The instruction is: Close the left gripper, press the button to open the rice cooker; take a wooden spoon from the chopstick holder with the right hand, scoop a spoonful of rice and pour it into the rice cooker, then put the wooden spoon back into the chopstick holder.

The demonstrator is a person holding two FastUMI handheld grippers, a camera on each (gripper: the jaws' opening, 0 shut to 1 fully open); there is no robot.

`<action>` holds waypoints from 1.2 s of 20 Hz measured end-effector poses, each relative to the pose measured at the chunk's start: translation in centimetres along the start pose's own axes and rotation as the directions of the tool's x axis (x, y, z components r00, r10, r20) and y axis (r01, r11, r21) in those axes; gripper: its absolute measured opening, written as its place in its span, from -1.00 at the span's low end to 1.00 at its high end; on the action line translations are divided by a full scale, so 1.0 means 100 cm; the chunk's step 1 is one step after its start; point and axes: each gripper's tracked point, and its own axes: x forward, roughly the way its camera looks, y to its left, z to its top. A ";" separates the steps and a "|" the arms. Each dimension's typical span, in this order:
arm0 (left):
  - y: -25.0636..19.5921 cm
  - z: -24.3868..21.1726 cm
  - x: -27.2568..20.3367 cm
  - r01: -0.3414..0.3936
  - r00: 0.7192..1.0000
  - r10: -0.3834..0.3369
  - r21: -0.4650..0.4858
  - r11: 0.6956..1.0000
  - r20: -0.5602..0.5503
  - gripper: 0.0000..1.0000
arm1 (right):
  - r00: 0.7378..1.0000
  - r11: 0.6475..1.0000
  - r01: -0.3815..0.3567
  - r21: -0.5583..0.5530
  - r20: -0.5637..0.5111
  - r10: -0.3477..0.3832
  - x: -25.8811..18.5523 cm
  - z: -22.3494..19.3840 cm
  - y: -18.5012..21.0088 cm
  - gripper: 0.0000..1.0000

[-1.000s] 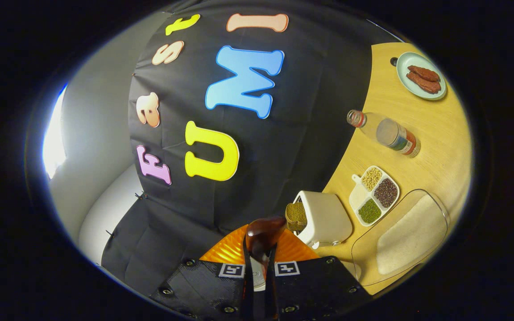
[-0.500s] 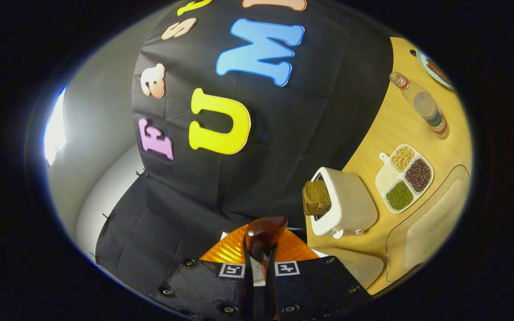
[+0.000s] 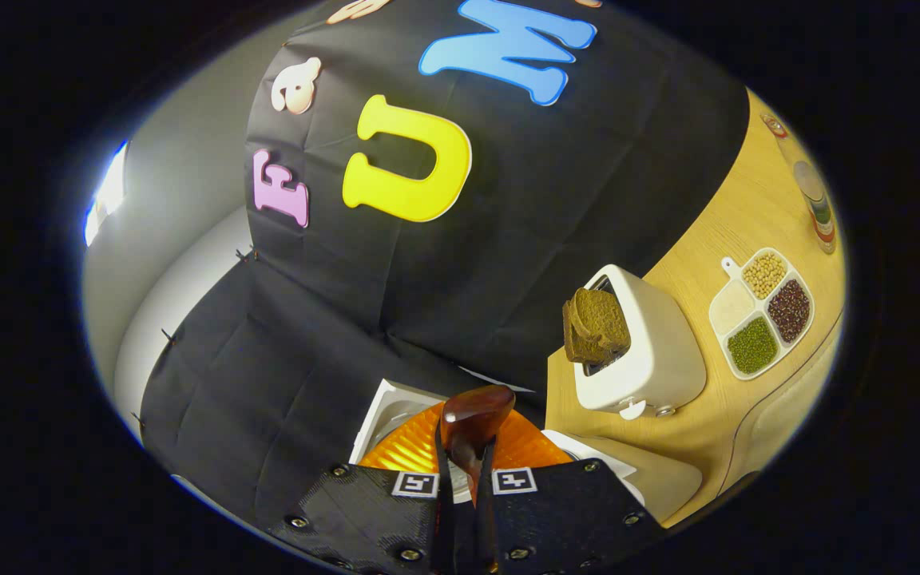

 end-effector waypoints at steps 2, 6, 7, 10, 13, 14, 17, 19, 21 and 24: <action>0.005 0.000 -0.004 -0.012 1.000 0.012 0.002 1.000 -0.001 0.95 | 1.000 0.999 0.005 -0.054 -0.027 -0.006 0.010 -0.012 0.002 -0.80; 0.014 -0.007 -0.010 -0.035 0.999 0.035 0.023 0.999 -0.009 0.92 | 0.998 0.990 0.009 -0.139 -0.064 -0.018 0.031 -0.034 0.004 -0.81; 0.015 -0.008 -0.013 -0.039 0.999 0.039 0.026 0.999 -0.009 0.94 | 0.997 0.985 0.014 -0.173 -0.075 -0.027 0.037 -0.040 0.001 -0.81; 0.018 -0.012 -0.018 -0.044 0.999 0.044 0.032 0.999 -0.014 0.94 | 0.992 0.948 0.028 -0.318 -0.106 -0.065 0.053 -0.058 0.000 -0.80; 0.018 -0.015 -0.019 -0.043 0.999 0.043 0.027 0.999 -0.023 0.94 | 0.987 0.868 0.013 -0.497 -0.132 -0.090 0.062 -0.076 0.003 -0.80; 0.019 -0.016 -0.019 -0.041 0.999 0.041 0.026 0.999 -0.022 0.94 | 0.986 0.832 0.001 -0.554 -0.139 -0.094 0.065 -0.083 0.008 -0.80; 0.023 -0.013 -0.020 -0.041 0.999 0.041 0.022 0.999 -0.013 0.97 | 0.983 0.695 -0.058 -0.717 -0.163 -0.086 0.072 -0.094 0.024 -0.79; 0.026 -0.015 -0.020 -0.046 0.999 0.046 0.021 0.999 -0.013 0.94 | 0.980 0.580 -0.114 -0.806 -0.186 -0.065 0.072 -0.105 0.039 -0.80; 0.028 -0.014 -0.020 -0.051 0.999 0.051 0.019 0.999 -0.009 0.94 | 0.975 0.449 -0.175 -0.876 -0.217 -0.042 0.066 -0.120 0.056 -0.80; 0.032 -0.015 -0.020 -0.053 0.999 0.053 0.011 0.999 -0.004 0.94 | 0.966 0.248 -0.249 -0.936 -0.258 -0.001 0.056 -0.139 0.071 -0.80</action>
